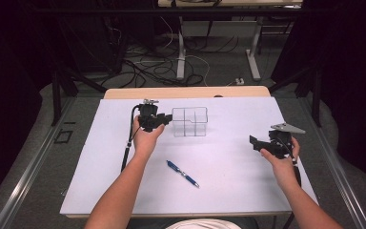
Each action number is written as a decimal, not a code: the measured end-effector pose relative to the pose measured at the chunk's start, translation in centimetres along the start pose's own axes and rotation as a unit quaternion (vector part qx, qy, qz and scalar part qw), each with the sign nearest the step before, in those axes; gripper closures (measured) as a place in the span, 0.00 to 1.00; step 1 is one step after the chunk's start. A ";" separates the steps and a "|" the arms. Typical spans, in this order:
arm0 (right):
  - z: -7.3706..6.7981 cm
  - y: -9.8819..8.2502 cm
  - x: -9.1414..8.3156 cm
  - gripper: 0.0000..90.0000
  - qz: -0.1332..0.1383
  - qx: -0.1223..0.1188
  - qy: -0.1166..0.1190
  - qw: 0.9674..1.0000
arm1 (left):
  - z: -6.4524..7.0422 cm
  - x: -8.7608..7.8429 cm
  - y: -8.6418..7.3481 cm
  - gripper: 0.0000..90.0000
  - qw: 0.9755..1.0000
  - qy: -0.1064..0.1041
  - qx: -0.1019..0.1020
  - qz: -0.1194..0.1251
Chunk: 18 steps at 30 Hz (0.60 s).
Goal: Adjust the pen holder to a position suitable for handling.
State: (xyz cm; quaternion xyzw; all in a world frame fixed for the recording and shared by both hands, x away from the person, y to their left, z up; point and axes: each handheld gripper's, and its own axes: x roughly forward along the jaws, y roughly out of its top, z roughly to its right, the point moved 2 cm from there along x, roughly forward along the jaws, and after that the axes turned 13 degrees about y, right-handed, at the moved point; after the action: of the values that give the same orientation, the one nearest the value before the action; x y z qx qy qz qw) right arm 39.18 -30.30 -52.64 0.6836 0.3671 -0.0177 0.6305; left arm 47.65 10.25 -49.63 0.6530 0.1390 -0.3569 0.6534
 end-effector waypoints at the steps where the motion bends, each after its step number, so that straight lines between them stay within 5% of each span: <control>1: 0.0 0.0 0.0 0.18 0.000 0.000 0.000 1.000 | 0.0 -0.2 0.0 0.67 1.000 -0.004 0.000 0.002; 9: -0.2 0.1 -0.2 0.18 0.002 -0.002 -0.001 1.000 | -0.1 -1.8 -0.1 0.57 0.999 -0.017 -0.006 0.032; 18: -0.1 0.3 -0.8 0.18 0.006 -0.001 -0.003 1.000 | -0.4 -4.6 -0.9 0.46 0.998 -0.015 0.031 0.054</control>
State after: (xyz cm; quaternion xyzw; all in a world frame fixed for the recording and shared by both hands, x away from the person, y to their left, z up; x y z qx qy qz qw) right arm 38.68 -30.60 -51.97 0.6851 0.3615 -0.0154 0.6322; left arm 43.93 12.00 -47.40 0.6739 0.0824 -0.3349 0.6533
